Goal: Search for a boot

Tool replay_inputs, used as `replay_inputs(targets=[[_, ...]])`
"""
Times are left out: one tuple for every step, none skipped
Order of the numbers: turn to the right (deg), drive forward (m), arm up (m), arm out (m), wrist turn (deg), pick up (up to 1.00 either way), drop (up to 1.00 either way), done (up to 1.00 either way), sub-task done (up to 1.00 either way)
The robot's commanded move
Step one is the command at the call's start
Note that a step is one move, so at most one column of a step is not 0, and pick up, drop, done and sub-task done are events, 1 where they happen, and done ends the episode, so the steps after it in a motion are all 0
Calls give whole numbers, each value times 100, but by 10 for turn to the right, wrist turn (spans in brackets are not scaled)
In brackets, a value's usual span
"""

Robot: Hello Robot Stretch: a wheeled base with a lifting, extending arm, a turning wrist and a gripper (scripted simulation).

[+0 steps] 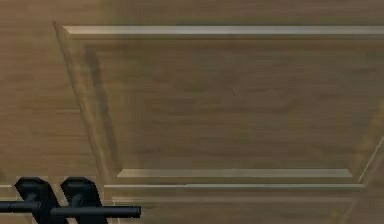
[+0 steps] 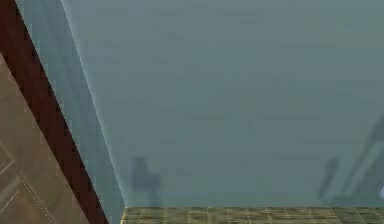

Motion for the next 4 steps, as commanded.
replay_inputs(targets=[[-450, 0, 0, 0, 0, 0, 0, 0, 0], [-450, 0, 0, 0, 0, 0, 0, 0, 0], [-450, 0, 0, 0, 0, 0, 0, 0, 0], [-450, 0, 0, 0, 0, 0, 0, 0, 0]])
